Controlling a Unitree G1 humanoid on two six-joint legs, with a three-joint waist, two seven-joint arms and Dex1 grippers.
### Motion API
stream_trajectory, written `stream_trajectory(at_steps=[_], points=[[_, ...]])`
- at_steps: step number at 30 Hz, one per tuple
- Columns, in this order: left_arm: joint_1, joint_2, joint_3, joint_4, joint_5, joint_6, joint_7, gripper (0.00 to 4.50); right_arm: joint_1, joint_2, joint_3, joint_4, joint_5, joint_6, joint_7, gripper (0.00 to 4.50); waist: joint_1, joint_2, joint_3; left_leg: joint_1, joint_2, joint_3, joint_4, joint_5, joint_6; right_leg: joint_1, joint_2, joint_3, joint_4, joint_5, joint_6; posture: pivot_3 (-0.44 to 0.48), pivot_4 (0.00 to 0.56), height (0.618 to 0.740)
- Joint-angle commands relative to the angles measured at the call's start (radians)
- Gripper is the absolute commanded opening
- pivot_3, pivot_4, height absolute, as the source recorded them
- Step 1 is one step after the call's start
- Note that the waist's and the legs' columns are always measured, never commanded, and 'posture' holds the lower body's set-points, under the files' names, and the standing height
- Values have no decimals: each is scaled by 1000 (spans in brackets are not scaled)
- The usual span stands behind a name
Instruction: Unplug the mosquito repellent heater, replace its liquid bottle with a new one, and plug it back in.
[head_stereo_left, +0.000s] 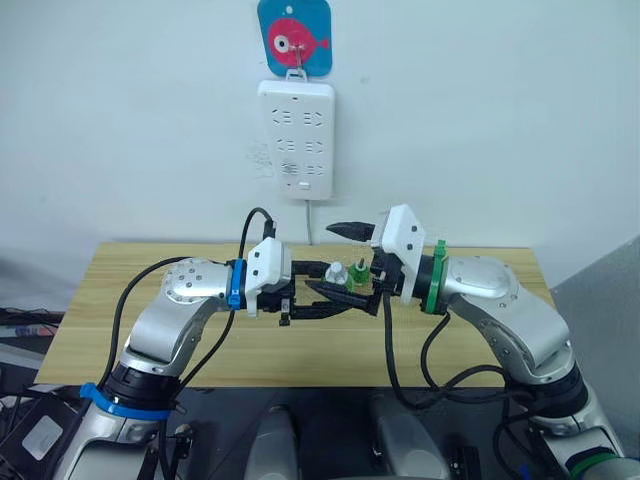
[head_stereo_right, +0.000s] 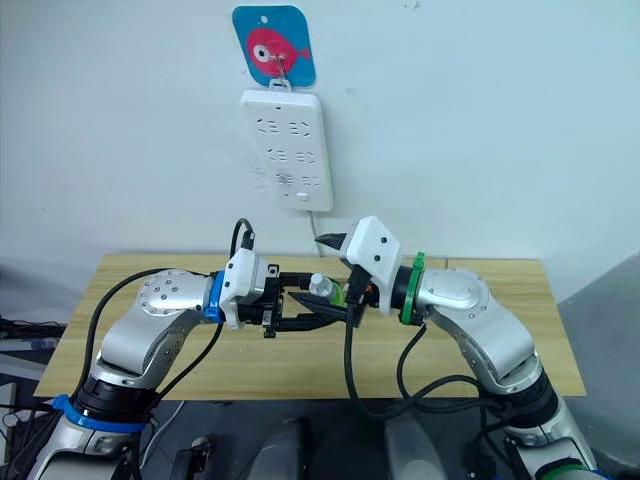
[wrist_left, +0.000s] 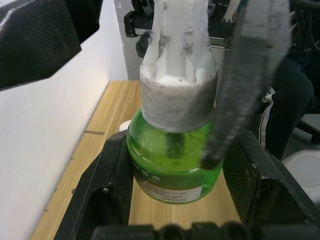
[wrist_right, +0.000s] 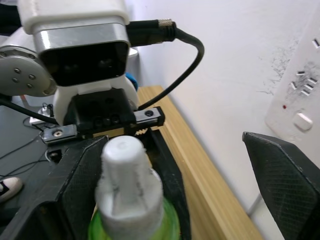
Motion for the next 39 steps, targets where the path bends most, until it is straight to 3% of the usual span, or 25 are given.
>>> stream_trajectory(at_steps=[1,9,14,20,23,30,35,39], points=[[-5,5,8,-19,-7,-10,-4,2252,1,-90,-91,7,36,-9,73,4500,1,0,0,0,0,0,0,0,0,0,0,0,0,0,0,-142,170,725],[18,18,20,-19,-4,-15,2,2252,37,-273,-190,-22,206,63,247,4500,-1,0,0,0,0,0,0,0,0,0,0,0,0,0,0,-146,167,725],[16,14,18,-13,-2,-20,1,2252,30,-178,-123,-89,236,102,159,4500,-8,0,0,0,1,0,0,0,0,0,1,0,0,0,0,-144,168,725],[21,10,9,-23,1,-24,0,2252,-64,-43,3,27,68,23,44,4500,-12,0,-1,0,1,0,0,0,0,0,1,0,0,0,0,-147,170,725],[21,7,4,-27,3,-24,2,2252,-79,-28,21,68,23,-11,40,4500,-10,0,-1,0,0,0,0,0,0,0,0,0,0,0,0,-140,171,725],[33,24,16,-27,10,-32,1,2252,-90,-210,-103,141,69,-41,203,4500,-2,0,-1,0,0,0,0,0,0,0,0,0,-1,0,0,-136,173,725],[45,35,23,-27,10,-36,0,2252,-60,-354,-121,92,135,-10,353,4500,0,0,-1,0,0,0,0,0,0,0,0,0,-1,0,0,-138,176,725],[49,36,22,-28,11,-37,-1,2252,-70,-326,-129,33,209,45,342,4500,-8,0,-1,0,1,1,-1,0,0,0,1,0,-1,0,0,-140,176,725]])
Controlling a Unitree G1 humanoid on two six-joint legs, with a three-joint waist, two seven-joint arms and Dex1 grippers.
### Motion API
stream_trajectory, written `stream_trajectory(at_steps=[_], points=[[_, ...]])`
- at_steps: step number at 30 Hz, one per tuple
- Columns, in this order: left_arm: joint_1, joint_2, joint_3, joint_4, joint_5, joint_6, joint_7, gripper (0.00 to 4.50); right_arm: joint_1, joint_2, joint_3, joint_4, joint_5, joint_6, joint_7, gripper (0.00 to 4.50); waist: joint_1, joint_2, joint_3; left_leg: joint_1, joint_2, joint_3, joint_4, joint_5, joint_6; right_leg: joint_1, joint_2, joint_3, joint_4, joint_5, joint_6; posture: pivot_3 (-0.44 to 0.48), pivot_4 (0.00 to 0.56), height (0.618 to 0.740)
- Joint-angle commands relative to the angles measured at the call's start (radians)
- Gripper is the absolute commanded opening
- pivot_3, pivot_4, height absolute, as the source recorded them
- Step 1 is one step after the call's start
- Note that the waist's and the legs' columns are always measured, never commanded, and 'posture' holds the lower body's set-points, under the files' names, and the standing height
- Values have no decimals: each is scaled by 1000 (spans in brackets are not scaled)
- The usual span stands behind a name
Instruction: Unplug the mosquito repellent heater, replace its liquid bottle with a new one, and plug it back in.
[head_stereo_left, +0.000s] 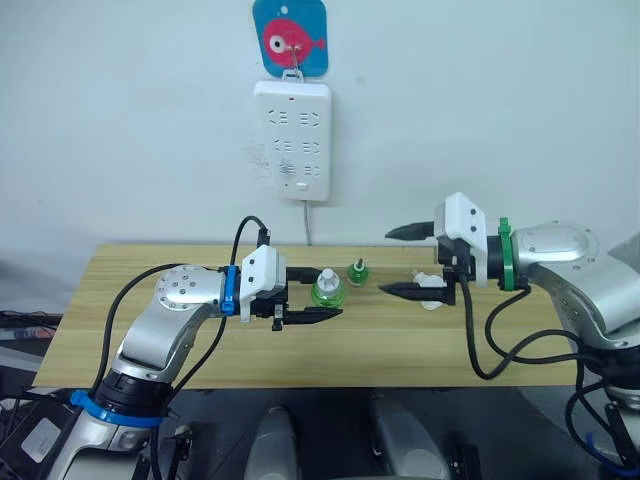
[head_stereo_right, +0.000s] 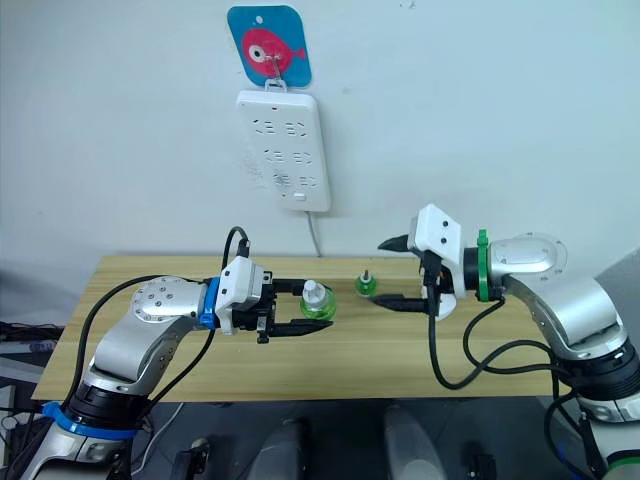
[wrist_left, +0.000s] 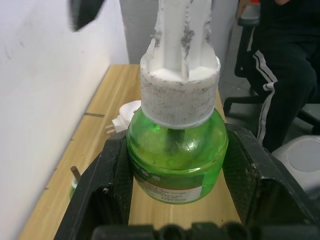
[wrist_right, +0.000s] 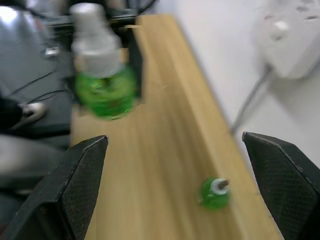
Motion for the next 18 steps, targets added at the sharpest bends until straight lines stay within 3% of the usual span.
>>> stream_trajectory(at_steps=[1,8,12,18], points=[[4,5,14,-39,-11,-15,-1,2252,-28,54,-22,-83,81,50,-32,4500,-2,0,0,0,0,0,0,0,0,0,0,0,0,0,0,-140,177,725],[-1,-2,-2,-37,-5,-21,-6,2252,-70,232,40,-124,86,115,-171,4500,0,0,0,0,0,-1,0,0,0,0,0,0,0,0,0,-145,179,725],[-3,-5,-6,-37,-6,-21,-7,2252,-71,249,59,-119,84,117,-163,4500,5,0,0,0,-1,-1,0,0,0,0,0,0,0,0,0,-144,180,725],[2,-6,-6,-31,-1,-28,-6,2252,-71,240,64,-110,96,117,-125,2533,4,0,0,0,0,-1,0,0,0,0,0,0,0,0,0,-140,181,725]])
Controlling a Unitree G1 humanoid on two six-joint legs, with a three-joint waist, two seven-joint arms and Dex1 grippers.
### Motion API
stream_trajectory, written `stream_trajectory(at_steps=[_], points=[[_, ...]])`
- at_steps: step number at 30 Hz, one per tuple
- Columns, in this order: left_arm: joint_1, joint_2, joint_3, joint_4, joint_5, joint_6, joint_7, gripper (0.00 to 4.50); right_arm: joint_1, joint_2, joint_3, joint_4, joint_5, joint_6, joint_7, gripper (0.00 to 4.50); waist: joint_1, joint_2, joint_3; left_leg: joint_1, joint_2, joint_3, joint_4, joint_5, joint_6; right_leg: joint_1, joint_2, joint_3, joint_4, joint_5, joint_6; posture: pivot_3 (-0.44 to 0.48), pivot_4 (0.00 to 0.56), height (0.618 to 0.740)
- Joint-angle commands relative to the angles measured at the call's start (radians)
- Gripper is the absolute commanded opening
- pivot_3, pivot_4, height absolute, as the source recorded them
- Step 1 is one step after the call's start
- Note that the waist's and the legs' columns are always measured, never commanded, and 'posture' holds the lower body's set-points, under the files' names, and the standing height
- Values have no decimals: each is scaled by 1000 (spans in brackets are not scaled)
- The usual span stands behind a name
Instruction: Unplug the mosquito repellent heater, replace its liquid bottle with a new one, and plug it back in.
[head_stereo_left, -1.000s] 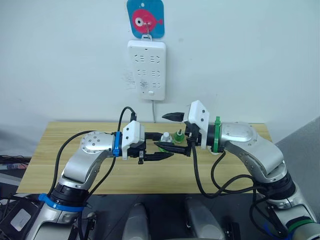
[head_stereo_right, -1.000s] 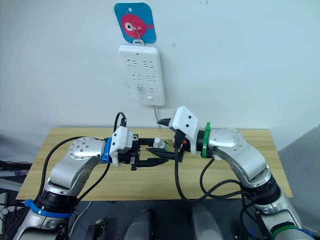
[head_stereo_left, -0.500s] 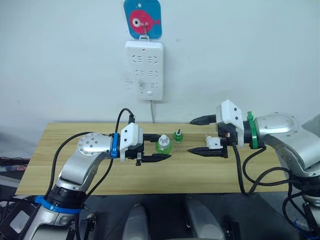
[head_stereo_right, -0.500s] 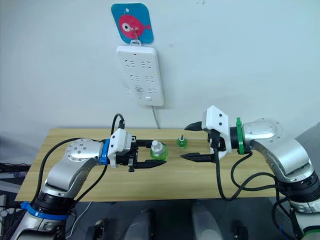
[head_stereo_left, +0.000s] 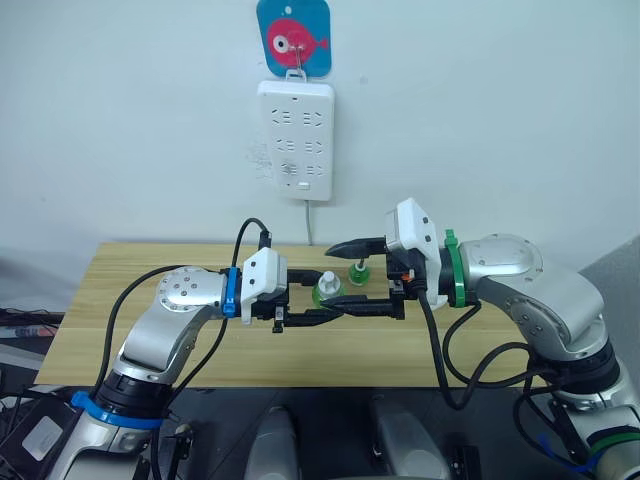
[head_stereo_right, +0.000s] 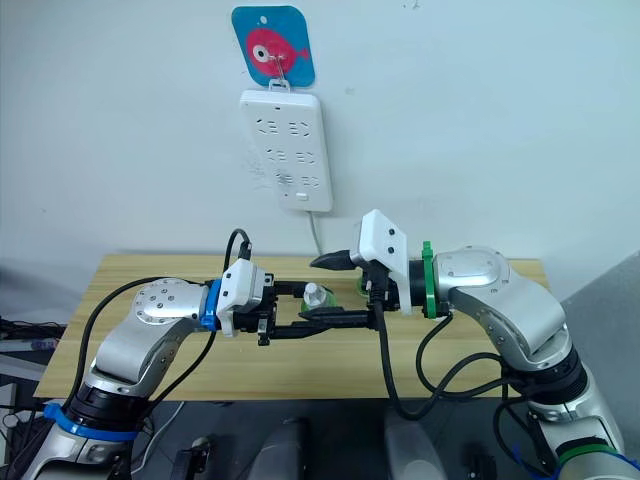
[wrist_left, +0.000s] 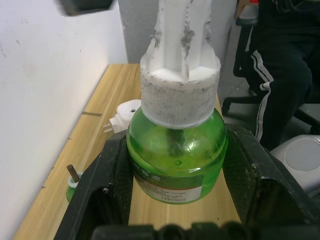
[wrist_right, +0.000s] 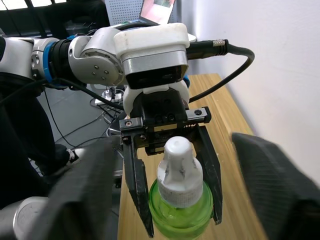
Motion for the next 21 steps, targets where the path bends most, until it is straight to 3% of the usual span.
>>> stream_trajectory(at_steps=[1,6,13,21], points=[[0,-2,1,-29,-1,-26,-3,2252,-13,-7,-2,-15,25,-6,27,2090,0,0,0,0,0,0,0,0,0,0,0,0,0,0,0,-140,181,725],[9,-3,0,-29,5,-30,3,2252,-32,-13,16,-2,-4,-25,45,235,0,0,0,0,0,0,0,0,0,0,0,0,0,0,0,-141,182,725],[18,2,-3,-19,19,-39,7,2252,-68,-26,-1,0,6,-41,64,155,0,0,0,0,0,0,0,0,0,0,0,0,0,0,0,-144,185,725],[100,45,23,101,84,-62,29,2252,-115,-66,-153,-20,139,45,30,155,0,0,0,0,0,0,0,0,0,0,0,0,0,0,0,-142,198,725]])
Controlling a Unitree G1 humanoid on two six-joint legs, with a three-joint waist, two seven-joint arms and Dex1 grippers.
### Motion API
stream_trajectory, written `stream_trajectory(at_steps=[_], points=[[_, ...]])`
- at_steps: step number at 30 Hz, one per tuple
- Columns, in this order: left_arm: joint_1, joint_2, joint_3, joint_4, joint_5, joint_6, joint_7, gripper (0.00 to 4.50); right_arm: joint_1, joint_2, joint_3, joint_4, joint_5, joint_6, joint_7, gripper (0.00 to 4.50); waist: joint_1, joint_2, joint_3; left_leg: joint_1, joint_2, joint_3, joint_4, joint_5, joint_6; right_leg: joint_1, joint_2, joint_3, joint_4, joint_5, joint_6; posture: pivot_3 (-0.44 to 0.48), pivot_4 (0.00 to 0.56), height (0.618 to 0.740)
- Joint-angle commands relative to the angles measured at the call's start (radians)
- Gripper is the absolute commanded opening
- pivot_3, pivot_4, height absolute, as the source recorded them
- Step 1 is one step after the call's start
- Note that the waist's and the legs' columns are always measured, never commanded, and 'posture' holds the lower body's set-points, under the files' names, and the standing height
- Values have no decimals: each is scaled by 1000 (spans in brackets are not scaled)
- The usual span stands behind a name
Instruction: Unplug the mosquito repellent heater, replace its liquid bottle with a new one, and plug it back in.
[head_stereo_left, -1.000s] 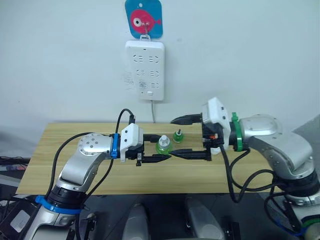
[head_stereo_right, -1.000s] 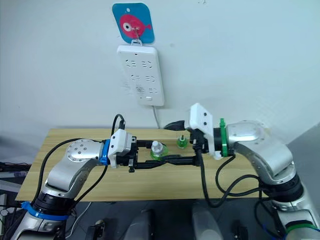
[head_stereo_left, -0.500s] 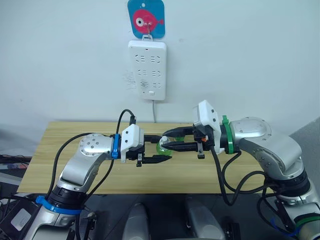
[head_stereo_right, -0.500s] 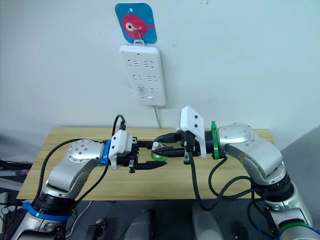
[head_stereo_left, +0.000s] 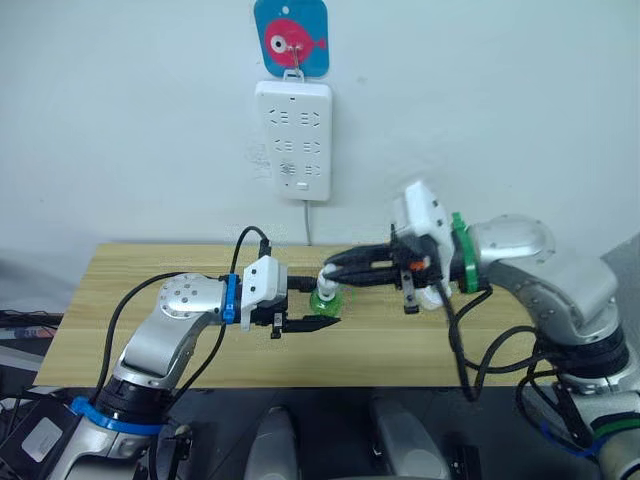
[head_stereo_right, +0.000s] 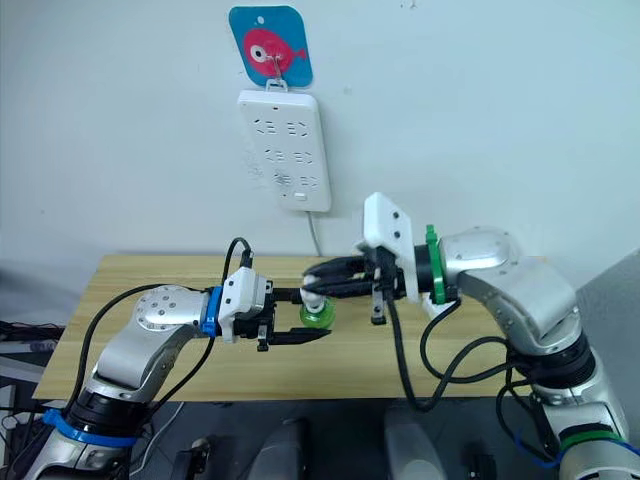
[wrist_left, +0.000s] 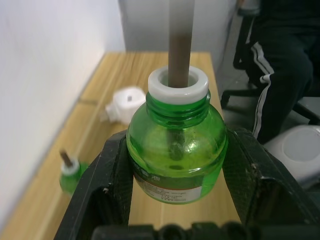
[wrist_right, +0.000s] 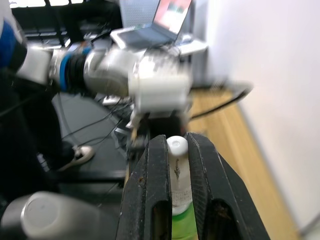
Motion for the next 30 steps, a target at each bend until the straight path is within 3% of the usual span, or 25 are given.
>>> stream_trajectory(at_steps=[1,5,8,11,18,25,30], points=[[52,34,37,73,49,-58,26,2252,22,-28,-57,-36,23,7,-29,154,0,0,0,0,0,0,0,0,0,0,0,0,0,0,0,-142,199,725],[124,59,75,117,85,-107,69,2252,211,-44,51,23,-208,-210,-74,155,2,0,0,0,0,0,-1,0,0,0,0,0,-1,0,0,-125,201,725],[168,70,91,87,83,-106,80,2252,341,15,131,205,-425,-500,-162,154,4,0,0,0,0,1,0,0,0,0,0,1,-1,0,0,-106,206,725],[207,83,102,43,74,-95,82,2252,403,105,147,386,-514,-697,-221,155,6,1,1,0,0,2,0,0,0,0,0,1,-1,0,0,-85,213,725],[257,114,129,-50,45,-45,83,2252,356,262,132,858,-629,-992,-325,155,15,1,1,1,1,3,-2,0,0,0,0,2,-1,0,0,-40,231,725],[265,131,133,-90,35,-17,70,2252,307,324,100,1090,-646,-1091,-345,155,31,2,2,1,0,3,-2,0,0,0,0,2,-1,0,0,-41,235,725],[230,127,134,-74,30,1,67,2252,309,334,62,1101,-623,-1072,-319,1926,32,2,2,1,0,3,-2,0,0,0,0,2,-1,0,0,-54,235,725]])
